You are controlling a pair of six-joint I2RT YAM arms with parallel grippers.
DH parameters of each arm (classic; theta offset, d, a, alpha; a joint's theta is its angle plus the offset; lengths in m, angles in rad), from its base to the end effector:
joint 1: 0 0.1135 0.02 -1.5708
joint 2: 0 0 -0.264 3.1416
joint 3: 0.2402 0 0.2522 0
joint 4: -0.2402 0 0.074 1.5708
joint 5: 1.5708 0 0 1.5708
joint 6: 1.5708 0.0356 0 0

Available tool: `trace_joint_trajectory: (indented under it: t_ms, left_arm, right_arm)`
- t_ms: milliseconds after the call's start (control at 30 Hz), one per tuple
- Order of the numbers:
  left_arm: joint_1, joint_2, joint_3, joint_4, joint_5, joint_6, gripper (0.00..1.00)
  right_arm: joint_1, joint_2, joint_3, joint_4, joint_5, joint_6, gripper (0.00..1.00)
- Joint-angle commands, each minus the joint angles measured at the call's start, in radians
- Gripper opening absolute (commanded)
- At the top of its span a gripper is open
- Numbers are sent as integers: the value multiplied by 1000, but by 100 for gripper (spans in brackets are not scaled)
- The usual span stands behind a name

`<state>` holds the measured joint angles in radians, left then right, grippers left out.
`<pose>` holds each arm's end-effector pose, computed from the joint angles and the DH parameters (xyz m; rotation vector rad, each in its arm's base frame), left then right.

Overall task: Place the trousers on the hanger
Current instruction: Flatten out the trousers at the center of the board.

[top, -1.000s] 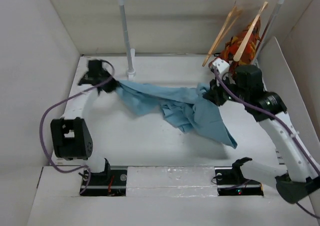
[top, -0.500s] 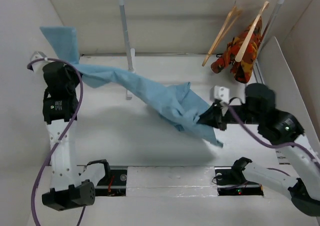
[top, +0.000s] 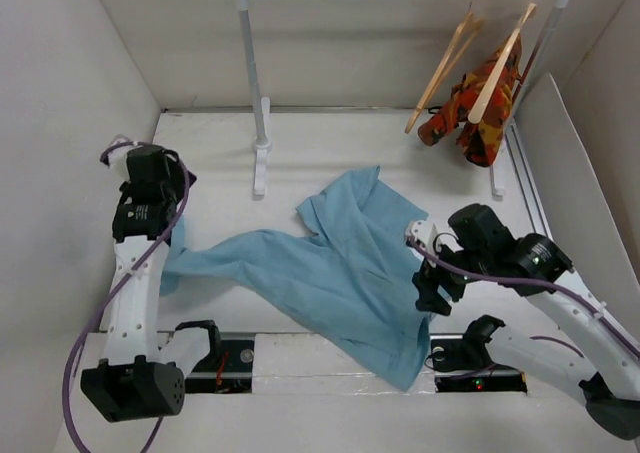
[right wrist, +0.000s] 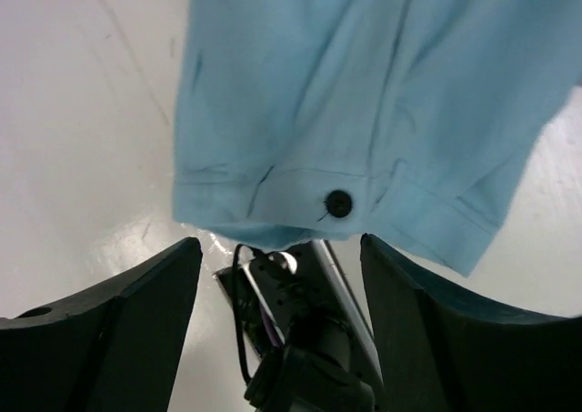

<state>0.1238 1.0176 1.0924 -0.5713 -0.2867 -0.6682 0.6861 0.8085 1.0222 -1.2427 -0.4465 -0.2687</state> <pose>0.2133 0.0367 0.3647 -0.9478 1.8128 -0.0430 0.0824 0.0873 0.3241 -1.3459 2.2435 0.7302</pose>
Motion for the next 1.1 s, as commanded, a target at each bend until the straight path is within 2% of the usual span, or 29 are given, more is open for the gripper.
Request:
trace_joint_trajectory:
  t_ms: [0,33,67,100,133,233,267,300,333,367,433,467,500,533,600,667,767,867,1000,1067]
  left_arm:
    - [-128,37,37,160,184,88,53]
    - [-172,61,40,198,214,99,52]
    - [-220,94,43,214,257,119,53]
    - [-330,170,72,218,250,125,53]
    - [-382,211,90,238,238,154,57]
    - [-531,445,236,226,280,218,79]
    - [-547,511,277,223,340,234,80]
    - [-570,630,367,217,387,245,82]
    - [-581,683,415,217,405,258,82]
    - [-592,737,463,217,423,277,83]
    - [-618,893,651,173,432,308,86]
    - [-641,951,719,154,434,355,89]
    - [-654,1070,874,122,422,370,90]
    - [-664,1126,947,64,414,387,91]
    - [-685,1273,1111,21,414,438,96]
    - [-685,1346,1170,-16,417,440,97]
    - [-661,1411,1152,-4,463,432,97]
    - [-636,1412,1058,34,549,427,95]
    - [-636,1388,938,57,659,423,84]
    - [-636,1344,871,111,711,398,60]
  right_arm:
    - [-43,61,76,55,135,26,76]
    - [-65,78,100,96,182,48,69]
    - [-88,86,95,138,201,60,23]
    - [-133,92,79,182,201,68,5]
    - [-157,93,67,274,201,88,0]
    - [-235,98,-48,457,216,155,0]
    - [-253,106,-88,457,216,158,7]
    - [-291,122,-114,527,286,202,30]
    - [-318,129,-138,554,287,221,30]
    - [-345,138,-161,584,284,236,48]
    - [-425,162,-258,711,241,299,64]
    - [-453,176,-292,767,217,310,68]
    - [-477,195,-316,805,209,324,71]
    - [-503,217,-356,884,175,354,74]
    - [-565,302,-387,972,106,365,75]
    - [-554,368,-384,988,89,365,76]
    - [-514,386,-399,1003,65,342,77]
    - [-481,402,-437,1029,52,344,77]
    - [-481,500,-481,1104,-23,362,67]
    - [-481,535,-482,1141,-47,361,54]
